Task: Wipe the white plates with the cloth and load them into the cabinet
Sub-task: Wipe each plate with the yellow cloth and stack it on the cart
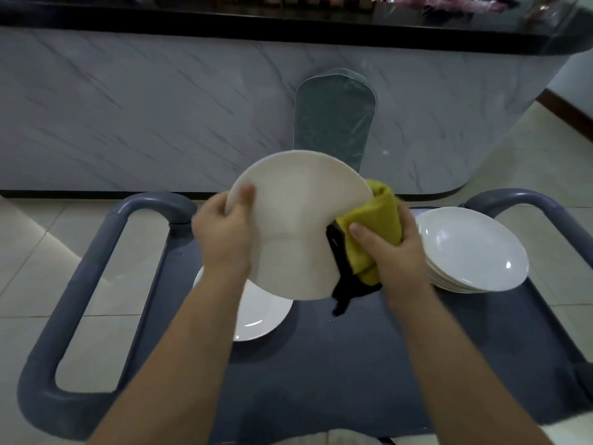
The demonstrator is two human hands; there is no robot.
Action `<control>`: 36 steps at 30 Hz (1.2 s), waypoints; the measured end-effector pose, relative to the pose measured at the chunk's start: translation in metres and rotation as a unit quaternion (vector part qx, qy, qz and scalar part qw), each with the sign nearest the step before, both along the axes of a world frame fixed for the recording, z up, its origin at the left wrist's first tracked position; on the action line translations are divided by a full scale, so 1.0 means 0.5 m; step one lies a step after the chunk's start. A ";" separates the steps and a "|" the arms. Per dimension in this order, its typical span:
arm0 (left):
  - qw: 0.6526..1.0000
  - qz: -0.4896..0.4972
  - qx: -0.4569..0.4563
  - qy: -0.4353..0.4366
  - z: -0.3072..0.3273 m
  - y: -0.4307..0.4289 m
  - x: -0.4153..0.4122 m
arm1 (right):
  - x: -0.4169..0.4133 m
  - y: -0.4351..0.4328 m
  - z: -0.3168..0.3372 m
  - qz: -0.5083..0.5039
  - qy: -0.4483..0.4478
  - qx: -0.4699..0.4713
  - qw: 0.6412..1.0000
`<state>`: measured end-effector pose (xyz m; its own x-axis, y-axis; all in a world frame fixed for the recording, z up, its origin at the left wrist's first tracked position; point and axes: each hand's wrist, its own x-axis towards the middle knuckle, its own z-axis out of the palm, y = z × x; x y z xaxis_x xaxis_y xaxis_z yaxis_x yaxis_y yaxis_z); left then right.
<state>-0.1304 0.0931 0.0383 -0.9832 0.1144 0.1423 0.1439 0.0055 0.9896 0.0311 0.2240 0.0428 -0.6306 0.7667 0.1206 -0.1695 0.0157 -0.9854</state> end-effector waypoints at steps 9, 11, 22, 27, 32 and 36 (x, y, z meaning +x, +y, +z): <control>0.838 -0.171 0.102 -0.508 -0.152 -0.058 0.115 | 0.039 0.025 -0.095 -0.102 -0.124 0.189 0.969; 0.790 -0.239 0.180 -0.534 -0.116 -0.059 0.112 | 0.053 0.013 -0.100 -0.039 -0.111 0.417 0.901; 0.826 -0.296 0.211 -0.430 -0.071 -0.074 0.117 | 0.128 0.005 -0.155 0.089 -0.104 0.430 0.893; 0.866 -0.313 0.154 -0.357 -0.086 -0.097 0.115 | 0.076 0.072 -0.108 -0.045 -0.176 0.184 0.966; 0.836 -0.326 0.194 -0.397 -0.109 -0.066 0.169 | -0.045 -0.009 -0.054 0.081 -0.203 0.333 0.917; 0.831 -0.322 0.220 -0.397 -0.118 -0.080 0.161 | 0.034 -0.041 -0.077 0.144 -0.188 0.424 0.874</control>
<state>-0.0501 0.0531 -0.0205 -0.5419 0.7617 -0.3552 -0.7224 -0.2062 0.6600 0.0481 0.2036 0.0043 -0.9005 0.3047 0.3104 0.0469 0.7775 -0.6271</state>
